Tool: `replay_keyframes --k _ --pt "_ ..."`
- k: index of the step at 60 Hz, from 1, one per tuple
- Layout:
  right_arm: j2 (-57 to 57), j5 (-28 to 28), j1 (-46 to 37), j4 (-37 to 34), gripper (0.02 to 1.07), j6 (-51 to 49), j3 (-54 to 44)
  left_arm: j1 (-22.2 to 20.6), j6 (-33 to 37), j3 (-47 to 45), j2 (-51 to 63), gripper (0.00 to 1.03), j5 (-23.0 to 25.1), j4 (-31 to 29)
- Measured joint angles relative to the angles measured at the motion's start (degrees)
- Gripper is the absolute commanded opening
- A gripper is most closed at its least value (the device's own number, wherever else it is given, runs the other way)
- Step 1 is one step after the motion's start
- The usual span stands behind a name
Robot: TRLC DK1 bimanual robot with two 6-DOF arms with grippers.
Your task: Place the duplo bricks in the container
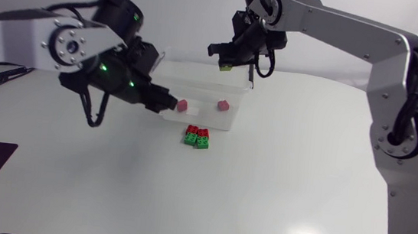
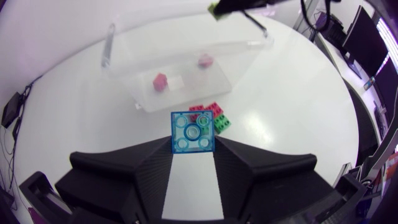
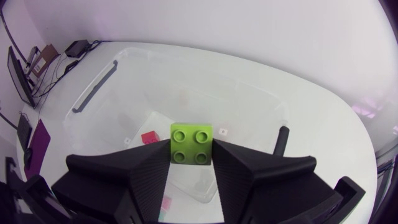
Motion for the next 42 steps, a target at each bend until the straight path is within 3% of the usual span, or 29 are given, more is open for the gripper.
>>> replay_keyframes --k 5,17,26,42 --pt "2.05 0.57 0.00 -0.74 0.77 -0.28 1.84 1.49 0.52 2.23 -1.38 0.36 0.00 0.96" --pt "-0.13 2.89 0.26 -0.92 0.79 -1.09 -1.16 3.34 0.52 7.39 0.15 0.39 0.00 8.07" --pt "-9.29 3.28 1.81 1.05 0.79 -1.60 -11.82 3.96 0.52 13.62 6.10 0.39 0.00 11.98" --pt "-29.00 2.23 8.35 9.14 0.79 -2.86 -38.69 4.66 0.48 26.75 21.40 0.40 0.00 12.48"
